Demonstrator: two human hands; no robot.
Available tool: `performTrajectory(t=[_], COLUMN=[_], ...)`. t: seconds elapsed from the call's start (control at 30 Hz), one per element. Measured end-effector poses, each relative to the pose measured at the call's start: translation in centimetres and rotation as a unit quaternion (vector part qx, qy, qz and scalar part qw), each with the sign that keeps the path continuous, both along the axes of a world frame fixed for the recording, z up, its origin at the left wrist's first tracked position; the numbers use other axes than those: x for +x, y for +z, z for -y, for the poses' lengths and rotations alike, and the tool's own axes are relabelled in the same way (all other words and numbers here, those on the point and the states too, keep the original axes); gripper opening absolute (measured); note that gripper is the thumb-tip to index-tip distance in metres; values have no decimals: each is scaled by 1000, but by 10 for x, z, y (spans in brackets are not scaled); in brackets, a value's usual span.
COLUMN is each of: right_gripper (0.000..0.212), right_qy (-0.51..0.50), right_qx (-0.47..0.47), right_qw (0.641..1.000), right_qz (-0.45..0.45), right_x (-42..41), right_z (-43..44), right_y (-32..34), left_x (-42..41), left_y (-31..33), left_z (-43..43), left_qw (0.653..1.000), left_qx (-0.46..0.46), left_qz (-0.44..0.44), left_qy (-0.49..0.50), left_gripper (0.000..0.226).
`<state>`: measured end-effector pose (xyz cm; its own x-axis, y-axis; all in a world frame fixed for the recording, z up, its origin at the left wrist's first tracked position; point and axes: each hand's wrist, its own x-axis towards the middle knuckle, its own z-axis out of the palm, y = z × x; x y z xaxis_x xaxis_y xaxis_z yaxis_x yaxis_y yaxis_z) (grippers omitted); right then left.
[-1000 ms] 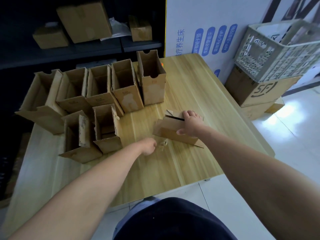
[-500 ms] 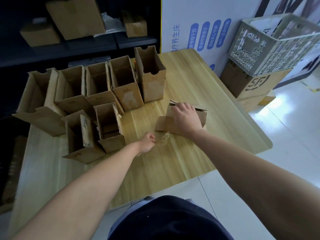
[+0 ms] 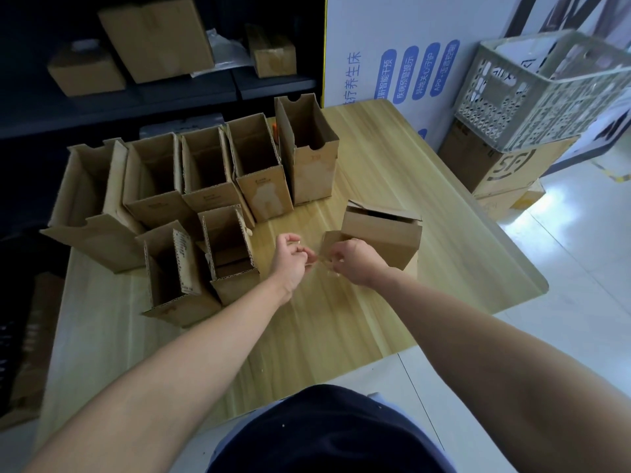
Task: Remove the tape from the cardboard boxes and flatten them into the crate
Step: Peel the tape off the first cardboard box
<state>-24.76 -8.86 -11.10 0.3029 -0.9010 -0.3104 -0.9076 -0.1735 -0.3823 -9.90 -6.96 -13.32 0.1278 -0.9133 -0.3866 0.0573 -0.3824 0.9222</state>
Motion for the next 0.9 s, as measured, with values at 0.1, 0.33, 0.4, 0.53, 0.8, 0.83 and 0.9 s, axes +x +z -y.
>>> performTrajectory(t=[0.1, 0.33, 0.4, 0.53, 0.8, 0.83, 0.9], right_gripper=[6, 18, 24, 32, 21, 20, 23], right_qy=[-30, -62, -88, -69, 25, 31, 49], right_qx=[-30, -53, -46, -72, -164, -165, -122], right_qw=[999, 994, 990, 984, 981, 982, 990], right_qz=[-6, -74, -99, -145, -103, -90, -54], right_x=[3, 12, -2, -14, -5, -6, -7], right_z=[-3, -7, -10, -13, -16, -15, -14], right_y=[-1, -5, -10, -17, -21, -20, -16], left_x=[5, -9, -1, 9, -12, -11, -8], left_y=[9, 12, 16, 19, 2, 1, -2], left_z=[6, 4, 14, 24, 19, 17, 16], left_qw=[992, 980, 968, 988, 877, 879, 880], left_qx=[33, 52, 61, -12, -53, -41, -21], left_qz=[-97, -53, -32, 125, 375, 373, 394], left_qy=[67, 185, 243, 89, -296, -293, -264], left_gripper=[25, 15, 17, 17, 15, 12, 6])
